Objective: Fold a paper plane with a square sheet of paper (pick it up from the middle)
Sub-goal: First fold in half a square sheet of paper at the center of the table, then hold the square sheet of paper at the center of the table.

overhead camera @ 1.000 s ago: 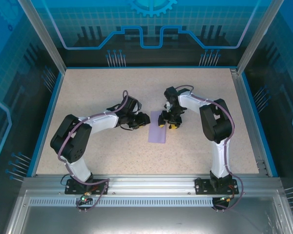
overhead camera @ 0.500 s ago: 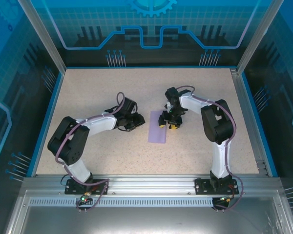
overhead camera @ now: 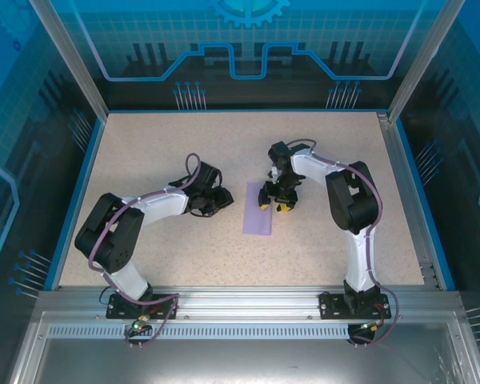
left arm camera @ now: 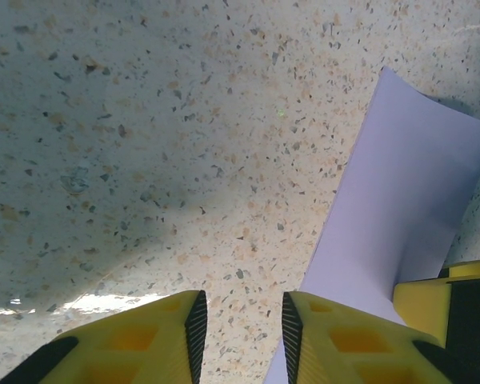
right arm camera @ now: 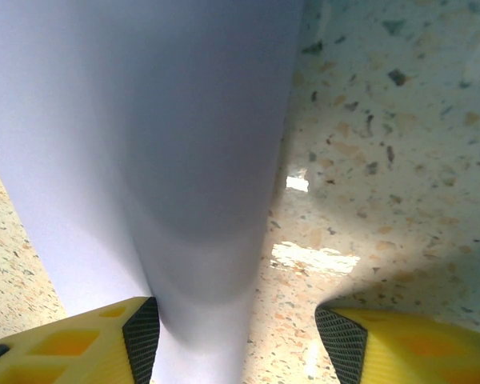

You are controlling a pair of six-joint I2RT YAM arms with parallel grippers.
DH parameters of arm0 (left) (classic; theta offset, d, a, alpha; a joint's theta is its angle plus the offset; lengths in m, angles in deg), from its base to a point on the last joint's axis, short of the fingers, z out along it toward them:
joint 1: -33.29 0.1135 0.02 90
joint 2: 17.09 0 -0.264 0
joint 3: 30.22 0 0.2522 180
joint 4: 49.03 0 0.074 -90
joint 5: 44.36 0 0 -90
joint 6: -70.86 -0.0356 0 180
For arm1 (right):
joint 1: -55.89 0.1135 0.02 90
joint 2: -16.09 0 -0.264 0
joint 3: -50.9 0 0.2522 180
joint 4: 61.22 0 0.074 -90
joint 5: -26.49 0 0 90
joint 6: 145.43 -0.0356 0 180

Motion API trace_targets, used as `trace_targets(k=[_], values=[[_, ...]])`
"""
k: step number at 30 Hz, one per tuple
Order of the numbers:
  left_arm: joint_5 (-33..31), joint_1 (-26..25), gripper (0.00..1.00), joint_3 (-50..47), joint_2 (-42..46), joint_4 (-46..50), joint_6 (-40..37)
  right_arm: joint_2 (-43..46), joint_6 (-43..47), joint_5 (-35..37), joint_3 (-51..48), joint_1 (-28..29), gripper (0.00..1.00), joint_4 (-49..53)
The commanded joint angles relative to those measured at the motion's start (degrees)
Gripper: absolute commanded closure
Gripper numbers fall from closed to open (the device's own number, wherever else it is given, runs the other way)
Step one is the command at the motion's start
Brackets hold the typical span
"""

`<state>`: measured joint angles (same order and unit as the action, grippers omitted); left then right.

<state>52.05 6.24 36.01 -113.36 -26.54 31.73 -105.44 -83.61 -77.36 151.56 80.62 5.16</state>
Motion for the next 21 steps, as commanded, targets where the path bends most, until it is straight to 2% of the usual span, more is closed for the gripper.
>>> trace_targets(k=[1,9,12,16,21], values=[[2.23,0.11,0.66,1.61,1.44,-0.55,-1.32,-6.85,1.47,9.72,-2.46,-0.48,0.37,-2.80],[9.79,-0.54,0.68,2.59,-0.41,-6.31,-1.85,-7.53,0.58,10.21,-2.12,-0.49,0.37,-2.44],[11.57,-1.42,0.76,4.96,-2.18,-6.28,-2.28,-7.40,0.47,10.68,-2.35,-0.51,0.37,-2.33],[11.98,-3.26,1.00,8.88,-5.82,-5.17,-2.20,-7.48,0.40,10.64,-2.55,-0.49,0.37,-2.50],[7.10,-5.79,1.00,16.01,-10.68,4.27,-3.71,-6.99,-0.31,10.58,-3.39,-0.52,0.37,-3.20]])
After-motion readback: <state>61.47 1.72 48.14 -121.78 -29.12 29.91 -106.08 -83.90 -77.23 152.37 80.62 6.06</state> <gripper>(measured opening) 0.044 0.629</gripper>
